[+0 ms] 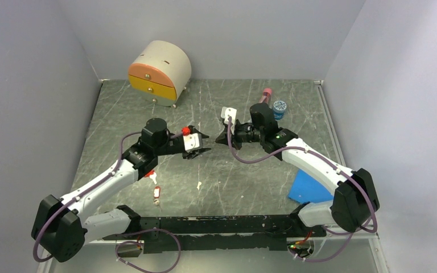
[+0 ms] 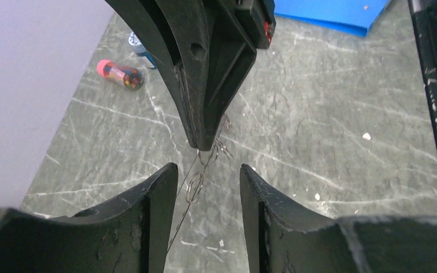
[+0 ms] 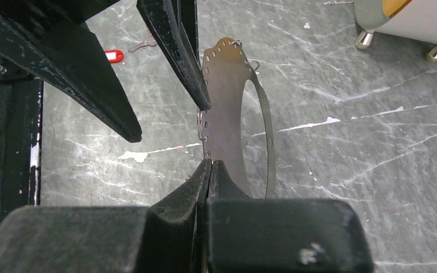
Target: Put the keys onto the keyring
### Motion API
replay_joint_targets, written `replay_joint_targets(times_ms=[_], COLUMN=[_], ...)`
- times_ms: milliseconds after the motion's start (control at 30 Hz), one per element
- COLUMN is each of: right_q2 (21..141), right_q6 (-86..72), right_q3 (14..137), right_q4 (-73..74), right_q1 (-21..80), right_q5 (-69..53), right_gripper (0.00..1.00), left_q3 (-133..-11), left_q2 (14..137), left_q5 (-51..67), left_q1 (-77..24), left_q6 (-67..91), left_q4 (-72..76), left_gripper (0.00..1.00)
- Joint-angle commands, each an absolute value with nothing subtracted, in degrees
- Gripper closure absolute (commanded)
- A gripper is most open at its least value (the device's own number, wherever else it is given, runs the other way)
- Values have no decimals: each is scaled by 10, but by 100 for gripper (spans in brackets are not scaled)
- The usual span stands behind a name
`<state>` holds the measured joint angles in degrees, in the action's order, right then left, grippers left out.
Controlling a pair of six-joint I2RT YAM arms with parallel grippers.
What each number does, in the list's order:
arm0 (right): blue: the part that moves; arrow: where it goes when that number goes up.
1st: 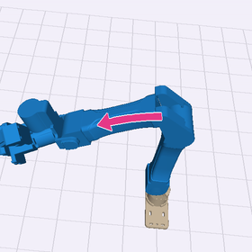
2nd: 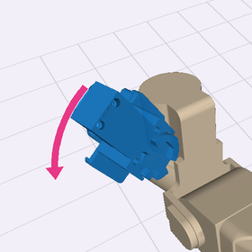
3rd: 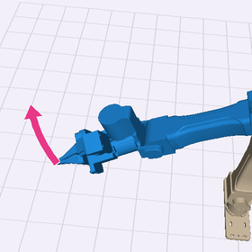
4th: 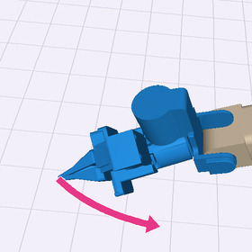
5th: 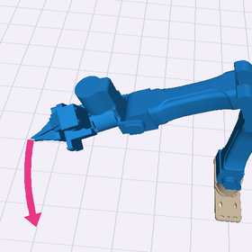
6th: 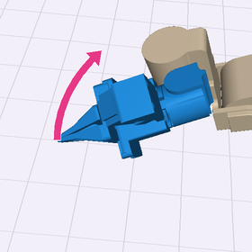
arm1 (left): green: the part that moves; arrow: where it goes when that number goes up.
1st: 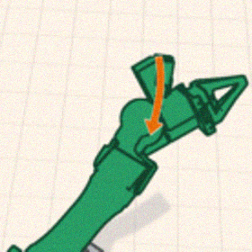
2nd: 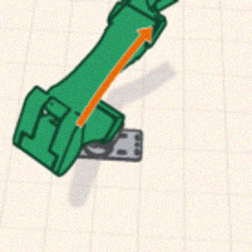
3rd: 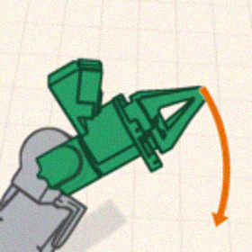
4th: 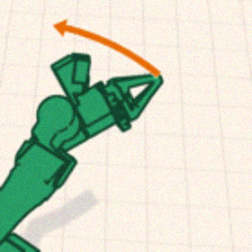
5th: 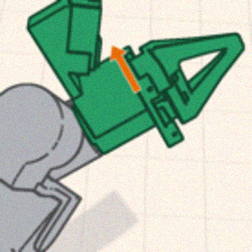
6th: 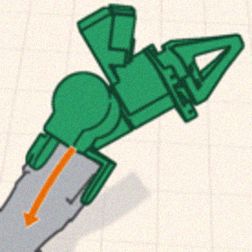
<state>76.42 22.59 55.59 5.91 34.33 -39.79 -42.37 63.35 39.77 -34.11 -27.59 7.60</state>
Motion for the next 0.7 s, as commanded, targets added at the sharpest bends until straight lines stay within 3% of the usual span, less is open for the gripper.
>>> replay_joint_targets(times_ms=[0, 667], right_q2=[760, 783], right_q6=[250, 223], right_q3=[573, 596], right_q4=[31, 38], right_q1=[345, 349], right_q5=[-431, -411], right_gripper=[100, 100], left_q3=[-436, -429], left_q2=[624, 609], left_q5=[387, 374], left_q1=[-343, -381], left_q6=[-352, -473], left_q4=[23, -79], left_gripper=[50, 54])
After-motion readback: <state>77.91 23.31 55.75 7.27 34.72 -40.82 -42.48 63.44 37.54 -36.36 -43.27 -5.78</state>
